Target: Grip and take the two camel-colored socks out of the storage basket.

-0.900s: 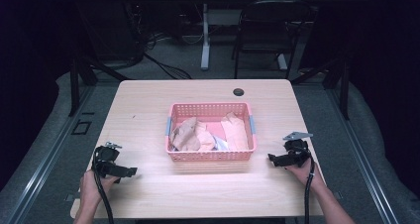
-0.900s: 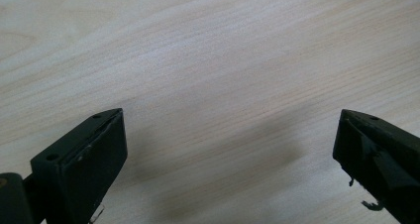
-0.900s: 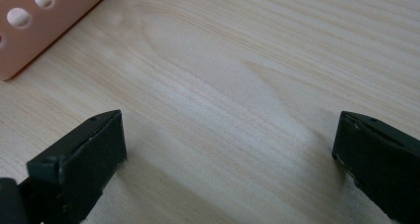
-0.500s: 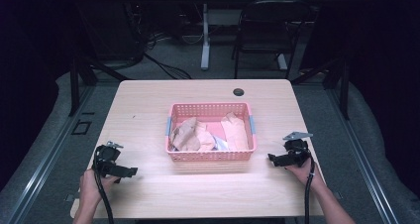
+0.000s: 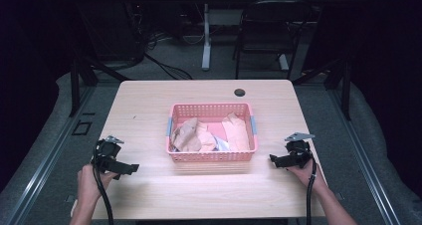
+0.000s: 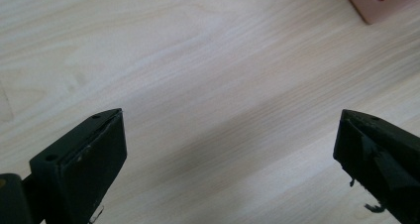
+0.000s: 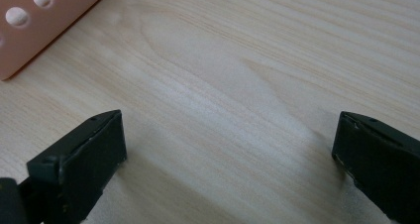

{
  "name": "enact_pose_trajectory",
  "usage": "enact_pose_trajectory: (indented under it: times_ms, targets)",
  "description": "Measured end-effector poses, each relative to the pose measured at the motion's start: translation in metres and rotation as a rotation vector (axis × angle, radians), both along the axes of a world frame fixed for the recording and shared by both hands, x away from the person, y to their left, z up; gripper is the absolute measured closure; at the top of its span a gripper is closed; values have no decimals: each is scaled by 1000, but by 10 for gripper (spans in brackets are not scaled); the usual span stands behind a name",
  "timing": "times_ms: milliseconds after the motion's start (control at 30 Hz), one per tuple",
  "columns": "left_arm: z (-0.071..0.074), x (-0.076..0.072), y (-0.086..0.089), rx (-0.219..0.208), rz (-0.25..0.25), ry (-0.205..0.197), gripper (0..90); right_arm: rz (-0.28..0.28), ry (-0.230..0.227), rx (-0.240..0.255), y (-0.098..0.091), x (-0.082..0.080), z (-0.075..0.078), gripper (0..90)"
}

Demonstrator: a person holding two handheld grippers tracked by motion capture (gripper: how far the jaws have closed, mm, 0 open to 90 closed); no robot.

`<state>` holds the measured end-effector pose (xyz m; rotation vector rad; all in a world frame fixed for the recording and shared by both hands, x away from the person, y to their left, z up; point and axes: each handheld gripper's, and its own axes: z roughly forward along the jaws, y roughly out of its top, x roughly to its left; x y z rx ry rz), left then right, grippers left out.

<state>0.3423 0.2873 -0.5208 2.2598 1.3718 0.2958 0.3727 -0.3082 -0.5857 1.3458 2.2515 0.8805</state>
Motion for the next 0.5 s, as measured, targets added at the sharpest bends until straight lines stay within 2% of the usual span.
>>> enact_pose_trajectory:
  times_ms: [100,333,500]
  targets:
    - [11,1,0,-27,-3,-3,4,-6,-1,1,0,0,0,0]
    - [21,6,1,-50,-14,18,4,-3,0,-1,0,0,0,0]
    - [38,17,-5,-61,-58,26,4,0,4,0,0,1,0,0]
